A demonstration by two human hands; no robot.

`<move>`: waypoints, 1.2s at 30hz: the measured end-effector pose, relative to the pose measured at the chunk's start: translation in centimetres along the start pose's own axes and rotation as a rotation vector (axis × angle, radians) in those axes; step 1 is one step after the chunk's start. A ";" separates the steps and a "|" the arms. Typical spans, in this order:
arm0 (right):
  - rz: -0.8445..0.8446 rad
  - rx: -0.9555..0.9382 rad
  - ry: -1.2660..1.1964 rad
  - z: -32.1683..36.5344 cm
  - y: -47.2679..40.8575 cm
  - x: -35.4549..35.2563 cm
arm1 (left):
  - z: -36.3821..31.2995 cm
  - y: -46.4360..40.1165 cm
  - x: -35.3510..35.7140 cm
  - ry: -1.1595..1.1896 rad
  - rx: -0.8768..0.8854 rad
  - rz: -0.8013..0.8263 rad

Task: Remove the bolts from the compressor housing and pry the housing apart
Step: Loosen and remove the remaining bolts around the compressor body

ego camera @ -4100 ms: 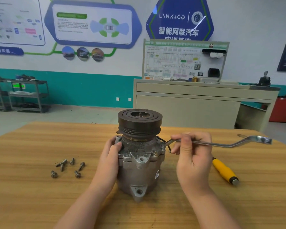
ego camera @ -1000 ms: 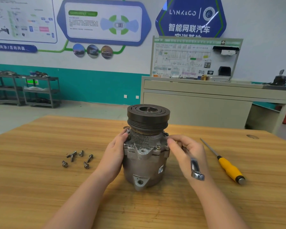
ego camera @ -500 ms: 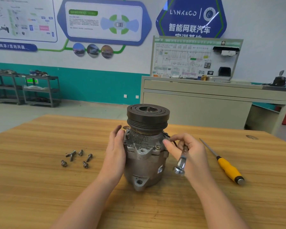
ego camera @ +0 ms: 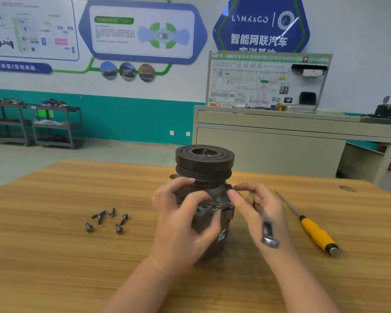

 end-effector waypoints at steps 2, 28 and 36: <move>-0.012 0.006 0.020 -0.2 -0.1 -0.2 | -0.2 0.1 0.2 -0.022 0.013 0.005; -0.061 -0.099 0.167 0.6 -0.3 -0.3 | 0.2 0.4 0.9 -0.070 -0.049 0.061; -0.005 -0.048 0.164 0.5 -0.1 -0.1 | 0.3 0.4 0.9 -0.073 -0.019 0.044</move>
Point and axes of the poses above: each hand's wrist, its own y-axis away from the middle knuckle, its own x-axis out of the palm, z = x × y, the point moved 5 cm from there along -y, towards the middle knuckle, and after that the axes turned 5 degrees about -z, right-handed, at the moved point
